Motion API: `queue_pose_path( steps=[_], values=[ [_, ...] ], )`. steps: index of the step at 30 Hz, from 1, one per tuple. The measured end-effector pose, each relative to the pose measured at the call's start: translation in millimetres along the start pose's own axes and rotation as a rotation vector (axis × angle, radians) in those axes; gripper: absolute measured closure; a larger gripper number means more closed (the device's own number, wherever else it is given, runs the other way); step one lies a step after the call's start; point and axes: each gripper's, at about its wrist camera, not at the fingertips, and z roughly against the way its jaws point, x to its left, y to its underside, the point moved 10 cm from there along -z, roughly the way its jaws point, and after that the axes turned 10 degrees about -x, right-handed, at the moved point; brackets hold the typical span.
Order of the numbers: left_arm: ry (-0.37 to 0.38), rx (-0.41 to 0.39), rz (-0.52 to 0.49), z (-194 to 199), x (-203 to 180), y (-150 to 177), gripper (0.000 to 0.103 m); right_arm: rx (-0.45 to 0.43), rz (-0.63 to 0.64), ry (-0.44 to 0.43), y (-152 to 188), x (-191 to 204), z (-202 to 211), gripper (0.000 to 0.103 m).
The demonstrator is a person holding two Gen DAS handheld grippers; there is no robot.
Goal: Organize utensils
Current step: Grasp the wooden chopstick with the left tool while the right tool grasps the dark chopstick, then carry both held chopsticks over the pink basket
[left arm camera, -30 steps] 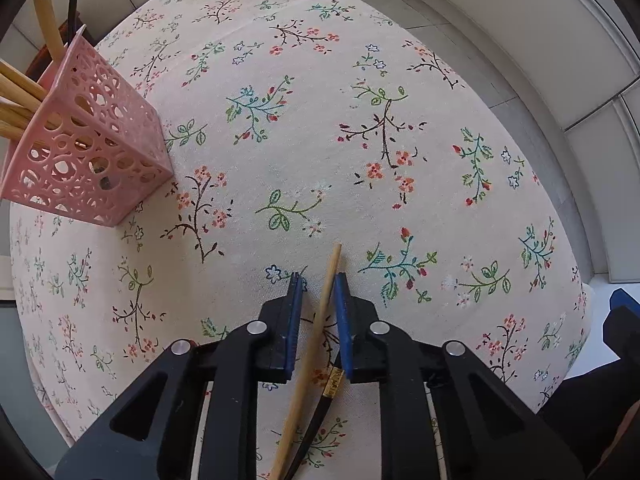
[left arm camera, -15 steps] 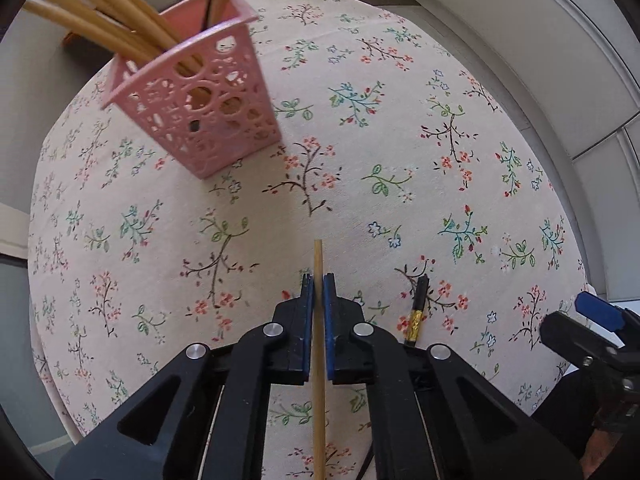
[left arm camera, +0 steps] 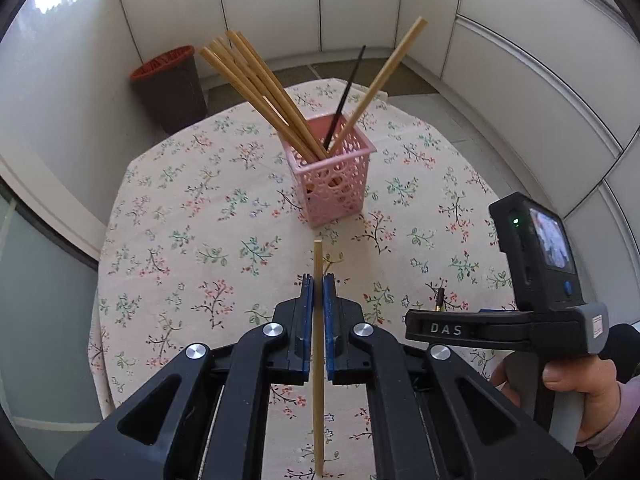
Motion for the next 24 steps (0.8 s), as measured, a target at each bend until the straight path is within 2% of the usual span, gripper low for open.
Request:
queue_pose_path(
  steps=[5,8,9,10,13,18,24],
  values=[
    [-0.025,-0.053,0.0,11.2,9.1,-17.4,0.099,0.004,0.074,0.115,3.8,11.0,-0.4,0.038],
    [-0.027,-0.071,-0.004,18.4,10.1,-21.1,0.099,-0.015,0.082,0.138,1.1,12.6,3.0,0.065],
    [-0.026,-0.076,-0.004,20.0,9.4,-21.7,0.099,-0.022,0.089,0.134,-1.0,12.9,4.5,0.079],
    [-0.028,-0.079,-0.005,21.2,8.9,-22.1,0.099,-0.027,0.086,0.129,-2.8,11.4,5.3,0.088],
    [-0.033,-0.089,-0.002,24.1,8.2,-23.4,0.099,-0.03,0.075,0.101,-8.1,6.6,8.6,0.095],
    [-0.039,-0.1,0.004,26.3,7.8,-25.2,0.099,-0.083,0.083,0.015,-15.9,1.1,31.8,0.096],
    [-0.008,-0.13,0.035,35.4,5.9,-31.5,0.099,-0.292,0.183,-0.152,-25.6,12.0,103.9,0.096]
  ],
)
